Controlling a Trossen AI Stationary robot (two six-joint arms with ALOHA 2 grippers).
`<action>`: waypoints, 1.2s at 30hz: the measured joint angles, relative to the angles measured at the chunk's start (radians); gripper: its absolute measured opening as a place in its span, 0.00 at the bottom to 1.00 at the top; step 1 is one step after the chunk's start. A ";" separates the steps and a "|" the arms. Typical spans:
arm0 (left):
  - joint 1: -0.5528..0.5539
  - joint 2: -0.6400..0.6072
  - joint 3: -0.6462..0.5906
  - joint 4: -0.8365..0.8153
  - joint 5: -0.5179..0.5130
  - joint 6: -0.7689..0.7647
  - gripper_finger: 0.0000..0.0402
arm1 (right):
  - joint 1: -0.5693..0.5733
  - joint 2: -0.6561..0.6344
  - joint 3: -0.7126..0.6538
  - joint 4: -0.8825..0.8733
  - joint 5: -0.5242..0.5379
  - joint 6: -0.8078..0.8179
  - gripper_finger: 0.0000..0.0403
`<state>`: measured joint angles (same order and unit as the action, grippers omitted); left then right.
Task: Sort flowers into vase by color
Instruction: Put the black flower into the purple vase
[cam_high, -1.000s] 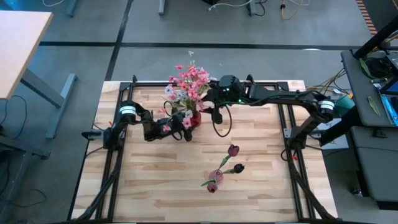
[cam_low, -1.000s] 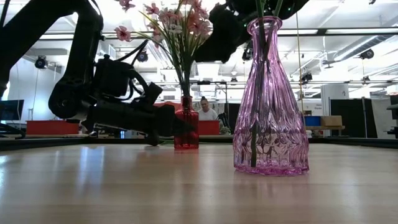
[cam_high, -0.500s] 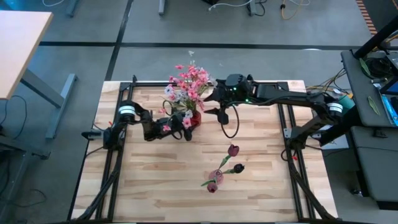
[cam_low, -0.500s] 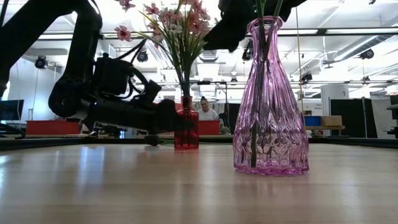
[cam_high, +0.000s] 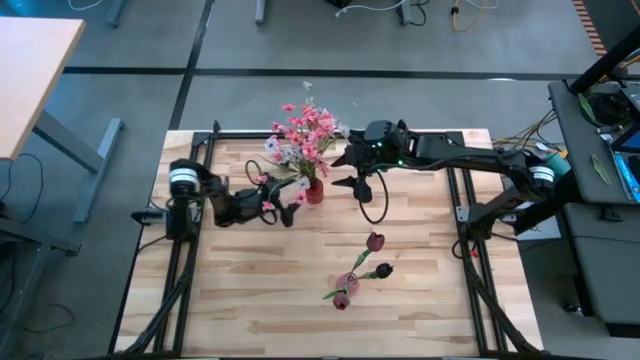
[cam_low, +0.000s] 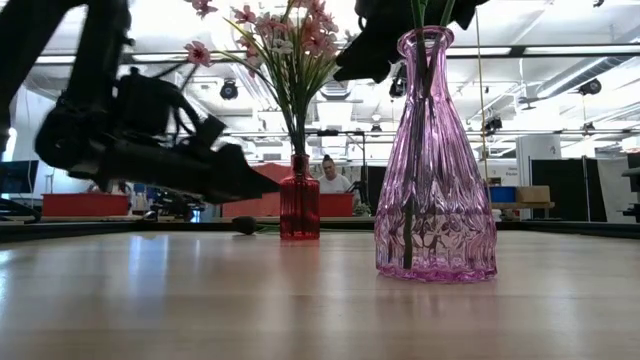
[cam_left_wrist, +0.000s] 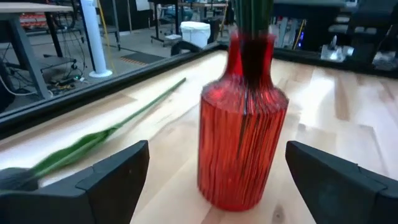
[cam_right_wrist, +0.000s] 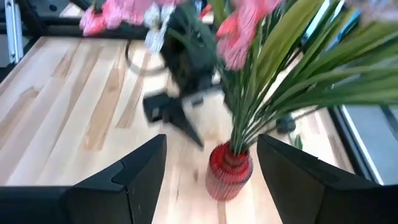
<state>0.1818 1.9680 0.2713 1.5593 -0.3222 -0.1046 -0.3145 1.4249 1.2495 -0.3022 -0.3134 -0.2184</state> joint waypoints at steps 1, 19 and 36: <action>0.000 -0.026 -0.021 -0.001 0.000 -0.006 0.90 | 0.000 -0.005 0.000 -0.016 0.000 0.000 0.60; 0.000 -0.343 -0.239 -0.021 -0.035 -0.018 0.89 | -0.030 -0.190 -0.061 -0.290 0.131 -0.027 0.60; 0.000 -0.369 -0.238 -0.045 -0.028 -0.010 0.89 | -0.379 -0.076 -0.410 0.299 0.019 0.057 0.60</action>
<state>0.1822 1.5986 0.0330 1.5139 -0.3501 -0.1145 -0.6938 1.3493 0.8396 -0.0034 -0.2942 -0.1611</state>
